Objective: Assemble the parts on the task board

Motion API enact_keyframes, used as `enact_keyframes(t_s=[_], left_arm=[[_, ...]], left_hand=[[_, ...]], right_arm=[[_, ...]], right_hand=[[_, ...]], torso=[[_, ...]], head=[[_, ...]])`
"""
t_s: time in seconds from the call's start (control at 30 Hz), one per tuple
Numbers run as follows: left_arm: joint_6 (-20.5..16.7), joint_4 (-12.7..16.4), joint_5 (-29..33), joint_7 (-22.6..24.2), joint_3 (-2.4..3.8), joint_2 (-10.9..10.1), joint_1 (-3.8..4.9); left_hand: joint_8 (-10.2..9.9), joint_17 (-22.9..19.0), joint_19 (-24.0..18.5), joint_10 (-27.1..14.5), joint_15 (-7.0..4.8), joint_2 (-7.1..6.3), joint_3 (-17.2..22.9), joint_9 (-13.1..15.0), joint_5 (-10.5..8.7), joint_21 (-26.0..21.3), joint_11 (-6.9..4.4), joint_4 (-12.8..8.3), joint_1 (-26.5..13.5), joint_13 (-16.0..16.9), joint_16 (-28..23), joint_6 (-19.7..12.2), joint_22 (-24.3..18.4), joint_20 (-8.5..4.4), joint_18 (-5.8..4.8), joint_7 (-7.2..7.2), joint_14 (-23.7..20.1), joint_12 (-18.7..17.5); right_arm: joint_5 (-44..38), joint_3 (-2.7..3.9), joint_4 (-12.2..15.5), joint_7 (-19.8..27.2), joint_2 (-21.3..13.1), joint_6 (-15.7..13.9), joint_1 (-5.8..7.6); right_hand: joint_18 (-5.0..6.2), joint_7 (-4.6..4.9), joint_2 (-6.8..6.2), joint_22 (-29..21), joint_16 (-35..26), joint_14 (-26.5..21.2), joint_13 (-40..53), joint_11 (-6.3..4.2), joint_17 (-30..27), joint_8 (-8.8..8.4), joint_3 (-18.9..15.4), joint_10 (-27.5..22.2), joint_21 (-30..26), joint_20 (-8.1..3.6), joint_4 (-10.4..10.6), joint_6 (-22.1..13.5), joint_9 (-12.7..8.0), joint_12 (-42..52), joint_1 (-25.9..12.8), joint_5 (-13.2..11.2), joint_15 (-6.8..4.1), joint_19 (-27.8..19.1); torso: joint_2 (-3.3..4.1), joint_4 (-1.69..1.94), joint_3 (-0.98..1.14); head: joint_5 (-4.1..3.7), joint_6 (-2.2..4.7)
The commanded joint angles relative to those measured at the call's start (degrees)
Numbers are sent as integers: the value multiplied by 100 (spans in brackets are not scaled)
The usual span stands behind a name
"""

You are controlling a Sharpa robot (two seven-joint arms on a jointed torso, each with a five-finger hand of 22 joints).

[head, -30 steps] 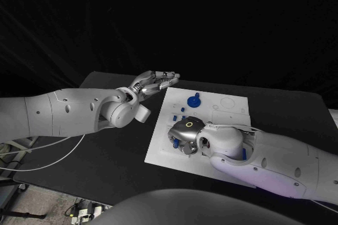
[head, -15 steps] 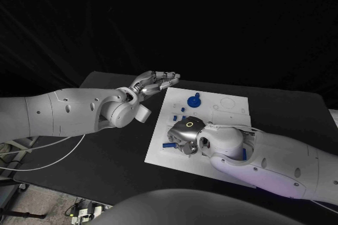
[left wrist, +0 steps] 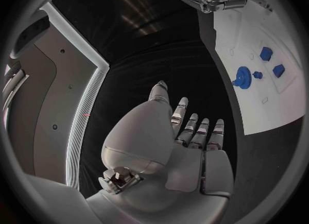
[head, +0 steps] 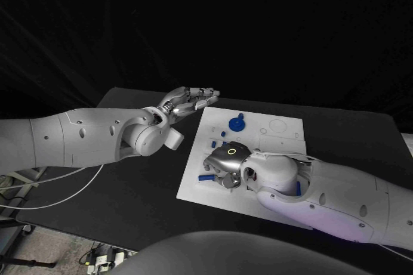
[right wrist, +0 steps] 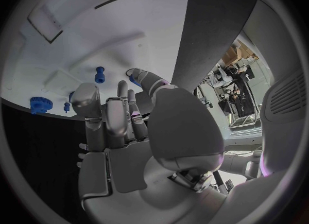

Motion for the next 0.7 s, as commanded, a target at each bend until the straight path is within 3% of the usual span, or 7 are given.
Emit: enact_keyframes(t_s=[0.03,0.1,0.17,0.47,0.7], left_arm=[[85,14,-31,33,4,3,2],[86,16,-32,33,4,-3,2],[86,18,-33,32,4,-9,2],[91,29,-48,40,4,-25,2],[98,28,-51,37,4,-26,2]], left_hand=[[28,7,46,-3,42,-16,27,9,20,38,46,-22,63,7,26,44,8,-3,-83,52,9,39],[32,9,49,4,40,-16,31,8,26,40,56,-23,82,9,40,45,13,-3,-83,57,13,57],[37,10,51,15,40,-16,33,7,30,41,66,-22,99,12,51,48,15,-3,-83,65,18,77],[48,13,55,37,39,-16,37,8,38,45,87,-20,127,16,73,66,21,-3,-82,82,29,107],[54,14,59,46,40,-14,40,9,43,47,94,-20,139,17,81,78,26,-3,-82,87,33,119]], right_arm=[[-55,1,74,51,-20,-350,-3],[-46,2,154,79,-30,-479,7],[-42,3,199,94,-14,-531,18],[-18,4,43,60,275,-154,13],[-22,4,-130,9,450,23,-40]], right_hand=[[76,146,-11,637,33,26,38,20,23,-57,-98,-76,-31,25,162,71,-120,-27,-170,-239,37,52],[73,224,-51,639,50,47,84,31,44,-84,-246,-137,-38,48,324,166,-226,-6,-360,-423,65,72],[74,263,-63,641,61,55,114,36,59,-95,-309,-193,-45,53,384,228,-286,3,-420,-361,61,80],[92,302,-83,622,40,-10,147,61,8,-221,-236,-355,-202,73,425,559,-626,-55,-427,934,80,38],[97,275,-110,622,40,-26,111,48,-2,-227,-97,-255,-229,75,341,729,-704,-88,-349,1235,88,34]], torso=[[1,0,0],[-1,3,1],[-2,6,1],[1,4,-1],[7,0,0]], head=[[12,0],[13,0],[9,0],[13,0],[11,0]])
